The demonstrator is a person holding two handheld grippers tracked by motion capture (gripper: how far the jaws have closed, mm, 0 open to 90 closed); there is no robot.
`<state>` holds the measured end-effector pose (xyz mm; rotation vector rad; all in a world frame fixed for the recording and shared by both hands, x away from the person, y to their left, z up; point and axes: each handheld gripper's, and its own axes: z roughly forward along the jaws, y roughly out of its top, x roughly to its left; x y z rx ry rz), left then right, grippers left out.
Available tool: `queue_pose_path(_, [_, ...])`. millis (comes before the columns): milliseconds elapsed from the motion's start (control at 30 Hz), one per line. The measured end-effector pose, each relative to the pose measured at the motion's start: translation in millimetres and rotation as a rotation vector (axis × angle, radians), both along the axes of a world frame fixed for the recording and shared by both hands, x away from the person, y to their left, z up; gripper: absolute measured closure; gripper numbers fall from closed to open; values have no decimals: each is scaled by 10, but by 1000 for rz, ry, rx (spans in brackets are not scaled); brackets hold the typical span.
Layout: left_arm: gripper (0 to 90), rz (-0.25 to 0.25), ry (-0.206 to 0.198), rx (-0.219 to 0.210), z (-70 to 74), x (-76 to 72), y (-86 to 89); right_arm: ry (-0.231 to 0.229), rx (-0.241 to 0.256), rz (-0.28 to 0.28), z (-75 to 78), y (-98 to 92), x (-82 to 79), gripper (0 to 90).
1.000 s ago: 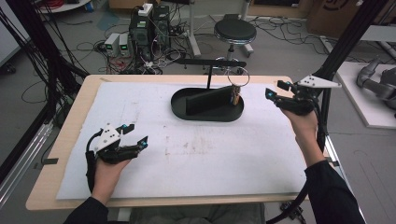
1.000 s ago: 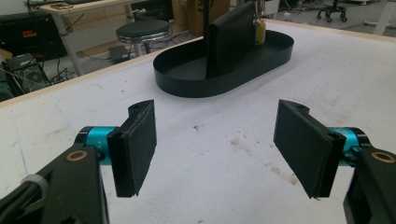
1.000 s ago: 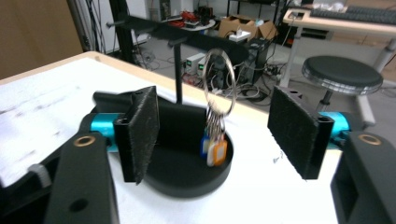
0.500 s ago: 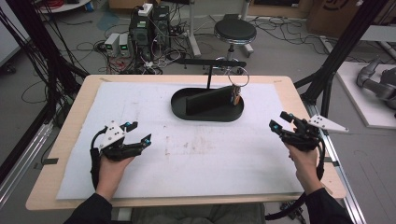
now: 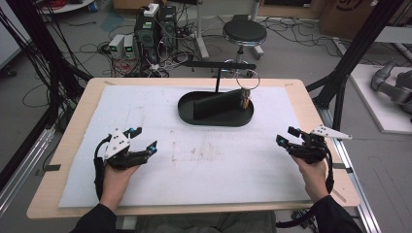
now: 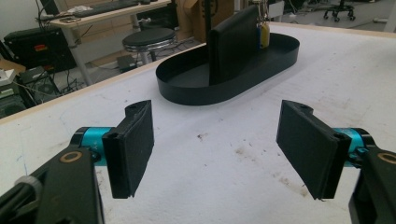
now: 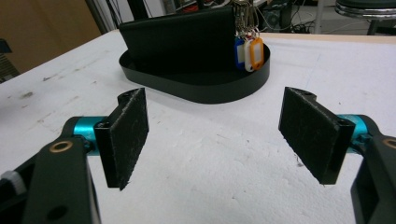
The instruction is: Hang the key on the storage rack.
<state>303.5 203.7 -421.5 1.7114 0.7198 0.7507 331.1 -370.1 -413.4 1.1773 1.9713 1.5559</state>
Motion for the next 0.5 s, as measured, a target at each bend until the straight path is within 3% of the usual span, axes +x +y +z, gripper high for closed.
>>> queue_pose_path(500, [277, 21, 21, 1, 40, 5, 31, 1, -7, -43, -28, -41, 8, 244])
